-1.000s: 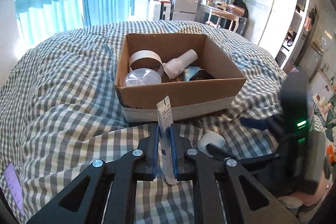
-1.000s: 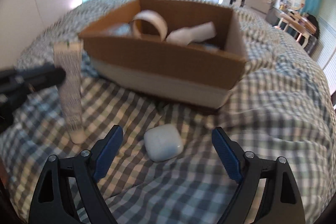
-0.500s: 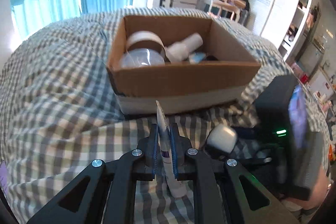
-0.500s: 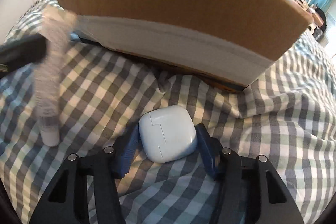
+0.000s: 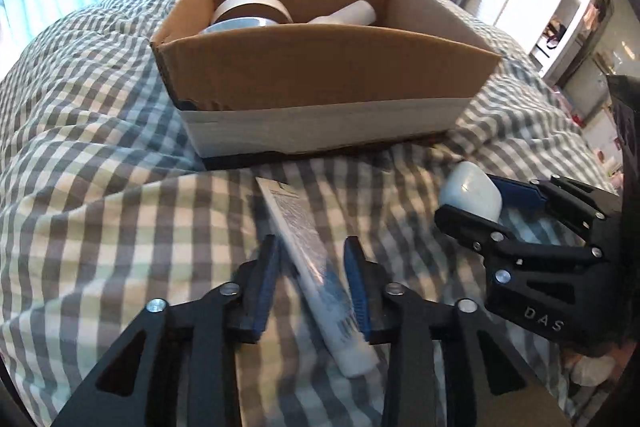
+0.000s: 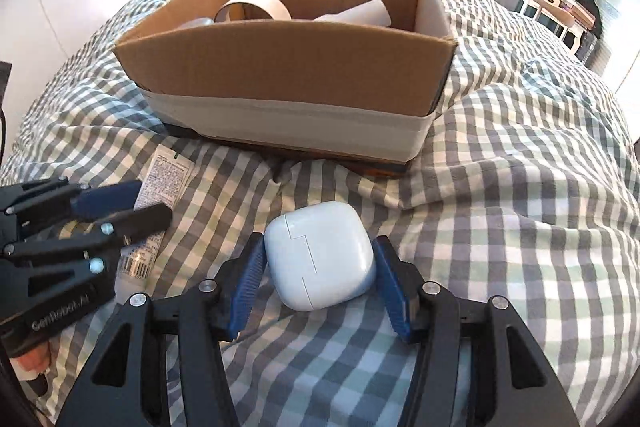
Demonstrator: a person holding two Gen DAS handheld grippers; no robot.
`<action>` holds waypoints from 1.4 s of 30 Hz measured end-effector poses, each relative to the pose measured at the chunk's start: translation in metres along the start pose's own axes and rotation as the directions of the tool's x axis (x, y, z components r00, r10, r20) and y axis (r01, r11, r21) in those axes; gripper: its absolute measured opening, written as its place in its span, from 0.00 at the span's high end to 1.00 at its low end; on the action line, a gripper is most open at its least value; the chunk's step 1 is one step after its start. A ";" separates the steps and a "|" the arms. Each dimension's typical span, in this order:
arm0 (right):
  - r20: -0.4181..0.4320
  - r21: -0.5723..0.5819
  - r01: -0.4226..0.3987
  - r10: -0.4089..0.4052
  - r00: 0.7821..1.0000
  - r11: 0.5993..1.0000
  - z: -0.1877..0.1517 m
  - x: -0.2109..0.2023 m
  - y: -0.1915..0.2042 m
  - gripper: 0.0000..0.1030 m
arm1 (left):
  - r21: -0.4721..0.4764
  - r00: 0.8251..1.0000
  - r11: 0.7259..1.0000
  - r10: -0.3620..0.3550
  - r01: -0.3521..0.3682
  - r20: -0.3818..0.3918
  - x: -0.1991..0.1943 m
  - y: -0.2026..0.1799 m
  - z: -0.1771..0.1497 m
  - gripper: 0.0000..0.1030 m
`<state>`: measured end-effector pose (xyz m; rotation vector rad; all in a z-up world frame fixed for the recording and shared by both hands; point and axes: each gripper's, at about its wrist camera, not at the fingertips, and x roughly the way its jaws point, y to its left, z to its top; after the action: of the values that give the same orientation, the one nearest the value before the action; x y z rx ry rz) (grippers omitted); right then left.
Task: Organize objects
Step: 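Grasp the white toothpaste tube with the left tool while the right tool grasps the earbud case, then carry the tube and earbud case into the box and open both tools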
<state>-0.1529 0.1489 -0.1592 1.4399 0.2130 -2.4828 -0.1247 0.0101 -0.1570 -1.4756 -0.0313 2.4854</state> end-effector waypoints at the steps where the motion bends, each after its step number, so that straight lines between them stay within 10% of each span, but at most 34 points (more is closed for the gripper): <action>1: 0.008 0.003 -0.002 0.002 1.000 1.000 -0.001 -0.004 -0.002 0.47 | 0.006 1.000 1.000 -0.004 0.004 -0.001 -0.001 -0.003 -0.001 0.54; 13: 0.060 0.016 -0.011 0.010 0.998 1.000 -0.007 -0.031 -0.005 0.47 | 0.092 0.998 0.994 0.057 -0.056 -0.005 -0.002 -0.022 -0.005 0.79; 42: 0.310 -0.059 0.044 -0.023 0.950 0.997 -0.006 -0.160 0.024 0.47 | 0.099 0.953 0.989 0.075 -0.109 0.294 -0.139 -0.033 0.010 0.81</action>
<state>-0.0645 0.1515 -0.0233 1.0101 0.2543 -2.6580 -0.0637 0.0120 -0.0280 -1.0814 0.1277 2.7084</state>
